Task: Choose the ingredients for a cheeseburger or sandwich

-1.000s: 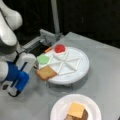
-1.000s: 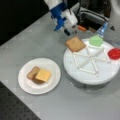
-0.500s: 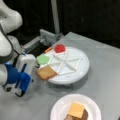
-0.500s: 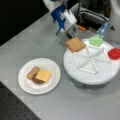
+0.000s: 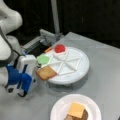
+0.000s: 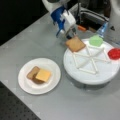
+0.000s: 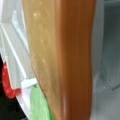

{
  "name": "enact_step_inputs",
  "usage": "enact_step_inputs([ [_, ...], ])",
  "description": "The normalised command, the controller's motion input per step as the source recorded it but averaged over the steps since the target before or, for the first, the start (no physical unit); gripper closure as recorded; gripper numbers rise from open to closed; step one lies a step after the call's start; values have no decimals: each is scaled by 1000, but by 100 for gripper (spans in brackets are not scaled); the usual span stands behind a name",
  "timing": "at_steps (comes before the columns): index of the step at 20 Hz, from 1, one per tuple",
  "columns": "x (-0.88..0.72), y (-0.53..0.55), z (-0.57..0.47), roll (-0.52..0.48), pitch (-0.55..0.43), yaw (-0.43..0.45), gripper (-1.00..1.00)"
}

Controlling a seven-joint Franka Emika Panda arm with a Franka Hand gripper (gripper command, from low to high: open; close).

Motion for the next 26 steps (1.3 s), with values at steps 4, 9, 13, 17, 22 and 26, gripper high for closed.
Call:
enact_step_inputs([
  [4, 246, -230, -141, 296, -95, 105, -100],
  [9, 264, -205, -147, 244, -74, 124, -100],
  [13, 281, -214, -116, 220, -66, 123, -100],
  [17, 277, -215, -85, 214, -62, 113, -100],
  [22, 307, -204, -80, 214, -37, 98, 100],
  [26, 367, -197, -74, 198, 6, 82, 100],
])
